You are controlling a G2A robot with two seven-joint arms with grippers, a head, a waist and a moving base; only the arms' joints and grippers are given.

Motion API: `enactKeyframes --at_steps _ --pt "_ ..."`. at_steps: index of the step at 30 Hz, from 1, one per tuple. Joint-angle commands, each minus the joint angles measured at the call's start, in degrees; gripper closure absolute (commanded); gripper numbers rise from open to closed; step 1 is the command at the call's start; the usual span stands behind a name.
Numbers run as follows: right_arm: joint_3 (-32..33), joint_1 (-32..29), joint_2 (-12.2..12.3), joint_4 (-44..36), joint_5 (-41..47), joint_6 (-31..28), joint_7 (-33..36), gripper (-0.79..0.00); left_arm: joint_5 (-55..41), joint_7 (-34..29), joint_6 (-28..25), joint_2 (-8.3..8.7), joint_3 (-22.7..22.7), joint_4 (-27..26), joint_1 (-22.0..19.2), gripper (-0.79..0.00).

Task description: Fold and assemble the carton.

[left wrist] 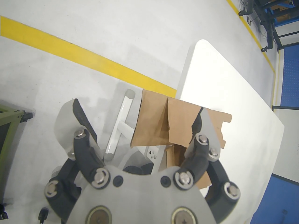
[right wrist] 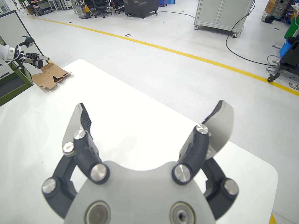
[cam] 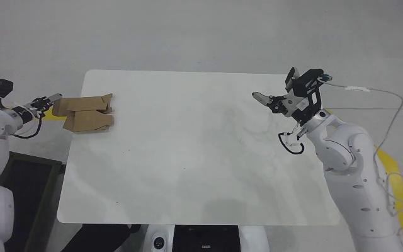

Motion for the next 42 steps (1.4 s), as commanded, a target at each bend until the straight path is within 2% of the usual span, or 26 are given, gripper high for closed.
enactKeyframes --at_steps 1,5,7,9,10,14,16,18,19,25,34,42 --pt "0.00 0.00 0.00 0.00 0.00 0.00 0.00 -0.785 -0.70 -0.42 0.16 -0.02 -0.25 0.09 0.17 -0.785" --pt "0.00 0.00 0.00 0.00 0.00 0.00 0.00 -0.785 -1.92 -1.60 0.27 -0.04 -0.67 0.22 0.55 -0.779" --pt "0.00 0.00 0.00 0.00 0.00 0.00 0.00 -0.785 -2.33 -1.89 0.49 -0.08 -0.79 0.16 0.77 -0.628" --pt "0.00 0.00 0.00 0.00 0.00 0.00 0.00 -0.785 -2.79 -2.13 0.77 -0.15 -0.92 0.12 0.99 -0.511" --pt "0.00 0.00 0.00 0.00 0.00 0.00 0.00 -0.785 -2.95 -2.19 0.85 -0.19 -0.96 0.06 1.09 -0.403" --pt "0.00 0.00 0.00 0.00 0.00 0.00 0.00 -0.785 -3.62 -2.48 0.99 -0.30 -1.14 -0.06 1.45 -0.280" --pt "0.00 0.00 0.00 0.00 0.00 0.00 0.00 -0.785 -4.36 -2.77 0.95 -0.36 -1.39 -0.01 1.56 -0.185" --pt "0.00 0.00 0.00 0.00 0.00 0.00 0.00 -0.785 -4.79 -2.99 0.90 -0.37 -1.55 -0.04 1.64 -0.025" --pt "0.00 0.00 0.00 0.00 0.00 0.00 0.00 -0.785 -5.22 -3.11 0.74 -0.39 -1.71 -0.03 1.70 0.000" --pt "0.00 0.00 0.00 0.00 0.00 0.00 0.00 -0.785 -7.27 -4.00 -0.62 -0.26 -2.59 -0.32 1.63 0.000" --pt "0.00 0.00 0.00 0.00 0.00 0.00 0.00 -0.785 -14.64 -7.30 -6.92 -0.42 -5.20 -3.29 0.01 0.000" --pt "0.00 0.00 0.00 0.00 0.00 0.00 0.00 -0.785 -19.79 -10.64 -10.79 -2.36 -4.61 -9.48 -2.34 0.000"
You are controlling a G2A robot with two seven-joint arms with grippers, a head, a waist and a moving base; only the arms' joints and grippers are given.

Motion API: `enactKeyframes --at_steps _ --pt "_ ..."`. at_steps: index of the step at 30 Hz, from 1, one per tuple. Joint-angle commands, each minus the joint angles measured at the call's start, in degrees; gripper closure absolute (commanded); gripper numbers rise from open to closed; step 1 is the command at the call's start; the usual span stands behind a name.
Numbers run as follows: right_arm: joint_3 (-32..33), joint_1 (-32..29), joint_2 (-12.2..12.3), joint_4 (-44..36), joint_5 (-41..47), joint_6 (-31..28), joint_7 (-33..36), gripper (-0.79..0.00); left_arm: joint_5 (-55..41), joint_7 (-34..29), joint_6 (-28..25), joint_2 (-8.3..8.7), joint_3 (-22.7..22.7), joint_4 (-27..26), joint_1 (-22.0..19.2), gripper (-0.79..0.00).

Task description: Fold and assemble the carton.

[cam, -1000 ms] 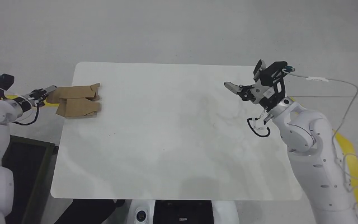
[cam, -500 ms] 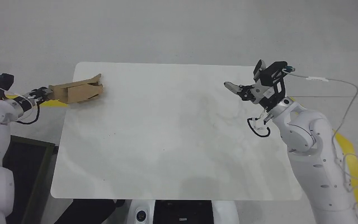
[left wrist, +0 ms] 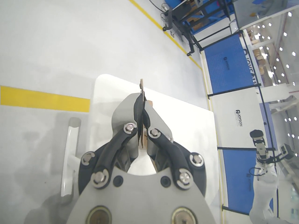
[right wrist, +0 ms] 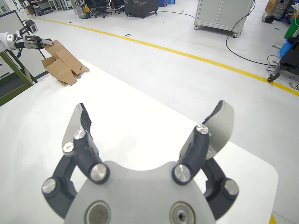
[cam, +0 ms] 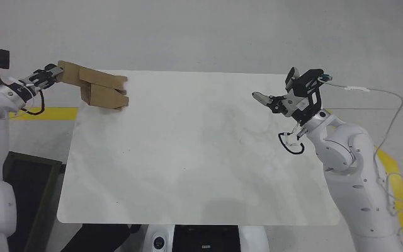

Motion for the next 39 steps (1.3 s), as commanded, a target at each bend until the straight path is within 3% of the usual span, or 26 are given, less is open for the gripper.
enactKeyframes --at_steps 1,18,27,32,39 --pt "0.00 0.00 0.00 0.00 0.00 0.00 0.00 -0.785 -1.50 -0.88 -0.90 -0.79 0.61 -1.91 -0.61 0.000" --pt "0.00 0.00 0.00 0.00 0.00 0.00 0.00 -0.785 -11.56 -7.13 -3.93 -7.92 10.21 -13.46 -2.91 0.000" --pt "0.00 0.00 0.00 0.00 0.00 0.00 0.00 -0.785 -18.76 -9.67 -4.18 -11.30 14.84 -16.85 -2.65 0.000" --pt "0.00 0.00 0.00 0.00 0.00 0.00 0.00 -0.785 -20.80 -10.74 -4.00 -12.31 17.08 -19.79 -1.87 0.000" --pt "0.00 0.00 0.00 0.00 0.00 0.00 0.00 -0.785 -20.43 -11.15 -3.60 -12.15 20.46 -25.96 0.69 0.000"
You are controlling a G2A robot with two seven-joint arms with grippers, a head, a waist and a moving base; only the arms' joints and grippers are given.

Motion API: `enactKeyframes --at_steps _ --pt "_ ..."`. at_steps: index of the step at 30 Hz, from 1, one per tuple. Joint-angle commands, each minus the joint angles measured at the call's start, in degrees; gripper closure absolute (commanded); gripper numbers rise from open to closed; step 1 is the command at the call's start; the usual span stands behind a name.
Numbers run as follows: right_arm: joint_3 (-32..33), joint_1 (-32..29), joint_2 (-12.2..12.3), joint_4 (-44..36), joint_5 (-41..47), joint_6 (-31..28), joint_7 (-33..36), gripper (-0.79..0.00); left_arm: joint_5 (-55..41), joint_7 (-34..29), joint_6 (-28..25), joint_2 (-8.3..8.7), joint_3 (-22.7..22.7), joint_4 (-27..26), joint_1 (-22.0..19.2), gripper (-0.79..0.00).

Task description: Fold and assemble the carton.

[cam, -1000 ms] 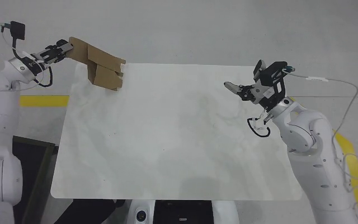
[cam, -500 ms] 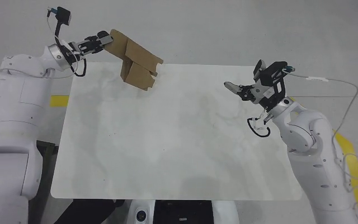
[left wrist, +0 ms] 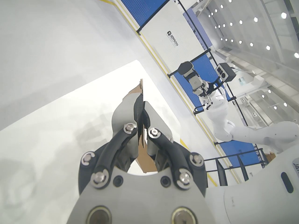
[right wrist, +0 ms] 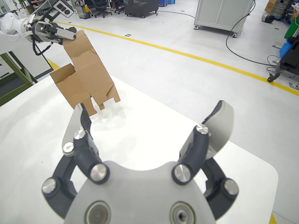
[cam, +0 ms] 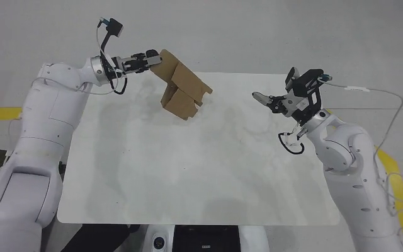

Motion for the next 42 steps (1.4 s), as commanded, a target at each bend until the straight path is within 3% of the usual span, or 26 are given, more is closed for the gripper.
enactKeyframes --at_steps 1,7,14,23,37,42 --pt "0.00 0.00 0.00 0.00 0.00 0.00 0.00 -0.785 -0.02 -0.02 0.02 0.17 0.85 -1.65 0.79 0.000" --pt "-0.26 -0.42 -0.03 -0.03 0.65 -0.44 -0.16 -0.785 -1.44 -0.55 0.55 0.88 3.42 -7.52 2.64 0.000" --pt "-2.10 1.58 -0.19 3.96 6.73 -7.22 0.49 -0.785 -0.88 0.23 -0.23 2.24 6.12 -11.95 3.15 0.000" --pt "-8.60 8.78 -1.00 12.20 12.68 -17.99 1.79 -0.785 -0.93 2.06 -2.07 4.35 9.81 -17.24 3.02 0.000" --pt "-20.61 22.10 -3.63 27.86 11.69 -34.23 -1.25 -0.785 -3.73 4.59 -4.60 8.17 16.42 -24.05 1.63 0.000" --pt "-26.32 25.79 -4.53 30.26 12.93 -34.80 -1.44 -0.785 -4.56 5.59 -5.59 9.54 18.80 -25.66 0.80 0.000"
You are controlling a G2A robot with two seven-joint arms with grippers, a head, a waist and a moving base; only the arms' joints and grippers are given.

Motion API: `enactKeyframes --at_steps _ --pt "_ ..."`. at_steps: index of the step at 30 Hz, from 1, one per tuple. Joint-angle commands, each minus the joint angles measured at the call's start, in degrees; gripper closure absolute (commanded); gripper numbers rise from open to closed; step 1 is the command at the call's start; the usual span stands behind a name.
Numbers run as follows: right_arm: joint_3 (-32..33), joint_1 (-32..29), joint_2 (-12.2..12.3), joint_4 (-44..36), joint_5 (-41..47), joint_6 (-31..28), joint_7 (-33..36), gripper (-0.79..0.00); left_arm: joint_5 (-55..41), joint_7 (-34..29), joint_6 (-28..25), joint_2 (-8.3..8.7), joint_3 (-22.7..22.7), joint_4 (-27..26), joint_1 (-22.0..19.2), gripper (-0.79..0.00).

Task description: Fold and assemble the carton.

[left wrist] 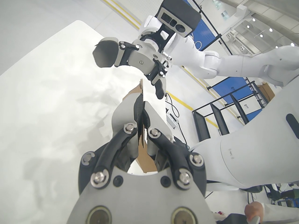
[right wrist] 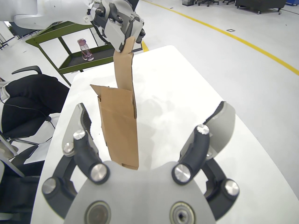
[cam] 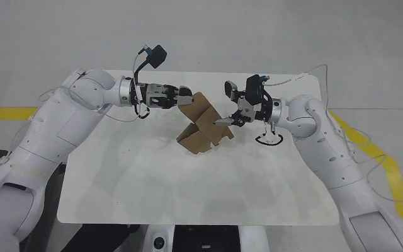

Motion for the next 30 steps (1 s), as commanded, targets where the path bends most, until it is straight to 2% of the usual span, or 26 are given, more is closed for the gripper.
enactKeyframes --at_steps 1,12,16,18,19,22,26,29,30 --pt "-2.22 1.26 -0.15 0.74 0.88 0.05 0.18 -0.785 -0.32 0.40 -0.39 0.49 0.93 -0.35 -0.41 0.000" --pt "-11.18 6.24 0.32 3.99 6.17 0.05 0.33 -0.785 -2.12 2.92 -2.90 2.77 5.98 -1.59 -3.14 0.000" --pt "-13.55 7.20 1.11 3.71 8.44 0.05 0.62 -0.656 -2.46 3.84 -3.83 3.41 7.77 -1.45 -4.25 0.000" --pt "-14.76 7.55 1.54 3.40 9.55 0.05 0.82 -0.428 -2.68 4.32 -4.30 3.69 8.61 -1.31 -4.80 0.000" --pt "-15.38 7.74 1.75 3.25 10.15 0.05 0.93 -0.385 -2.77 4.54 -4.52 3.81 9.05 -1.27 -5.05 0.000" --pt "-16.97 8.42 2.36 3.09 11.54 0.05 1.04 -0.329 -2.84 5.26 -5.24 4.12 10.35 -1.12 -5.83 0.000" --pt "-18.75 9.33 3.02 3.29 12.65 0.05 0.62 -0.311 -3.06 6.03 -6.01 4.47 12.03 -0.83 -6.87 0.000" --pt "-20.04 9.92 3.42 3.45 13.50 0.05 -0.13 -0.265 -3.21 6.59 -6.57 4.72 13.22 -0.62 -7.67 0.000" --pt "-20.50 10.10 3.54 3.43 13.81 0.05 -0.36 -0.225 -3.23 6.81 -6.79 4.81 13.59 -0.50 -7.93 0.000"
